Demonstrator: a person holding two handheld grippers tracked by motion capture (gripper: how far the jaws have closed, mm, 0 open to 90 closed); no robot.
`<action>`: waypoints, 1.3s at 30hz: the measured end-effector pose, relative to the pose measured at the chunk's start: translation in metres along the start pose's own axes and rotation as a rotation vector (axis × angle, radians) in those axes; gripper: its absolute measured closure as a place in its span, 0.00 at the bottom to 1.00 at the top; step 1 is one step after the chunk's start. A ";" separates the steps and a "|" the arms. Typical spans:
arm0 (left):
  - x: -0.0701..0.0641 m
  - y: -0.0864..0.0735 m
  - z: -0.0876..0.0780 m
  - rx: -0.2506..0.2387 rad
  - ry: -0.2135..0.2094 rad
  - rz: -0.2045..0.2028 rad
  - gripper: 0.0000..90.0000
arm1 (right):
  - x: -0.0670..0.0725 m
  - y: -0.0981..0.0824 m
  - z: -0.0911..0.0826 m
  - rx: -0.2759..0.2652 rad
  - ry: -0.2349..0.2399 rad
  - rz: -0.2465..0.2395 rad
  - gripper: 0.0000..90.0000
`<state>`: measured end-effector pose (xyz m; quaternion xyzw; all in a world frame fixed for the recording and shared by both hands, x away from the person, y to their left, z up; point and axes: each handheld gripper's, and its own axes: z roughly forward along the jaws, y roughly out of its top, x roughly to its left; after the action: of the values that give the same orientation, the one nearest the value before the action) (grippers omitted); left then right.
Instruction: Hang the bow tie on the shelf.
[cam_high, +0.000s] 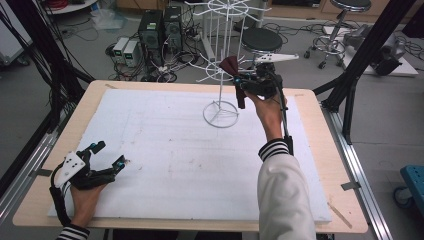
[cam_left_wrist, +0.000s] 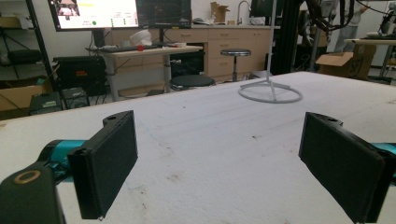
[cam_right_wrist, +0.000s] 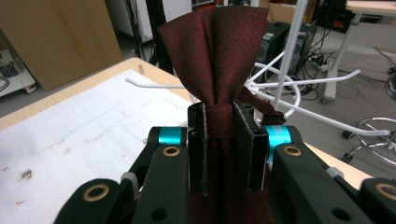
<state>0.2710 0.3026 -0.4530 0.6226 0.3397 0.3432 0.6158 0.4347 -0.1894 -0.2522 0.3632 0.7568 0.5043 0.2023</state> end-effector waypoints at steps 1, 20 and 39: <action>0.000 0.000 0.000 -0.001 0.000 0.001 0.13 | 0.000 -0.001 0.003 0.006 0.001 -0.002 0.85; 0.000 0.000 0.000 0.000 0.000 0.002 0.13 | 0.000 -0.005 0.018 0.062 0.008 -0.015 0.79; 0.000 0.000 0.000 0.002 0.000 0.000 0.13 | 0.011 -0.002 0.001 0.018 -0.065 -0.076 0.01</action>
<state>0.2712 0.3029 -0.4528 0.6233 0.3401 0.3426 0.6152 0.4277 -0.1805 -0.2537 0.3521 0.7676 0.4773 0.2428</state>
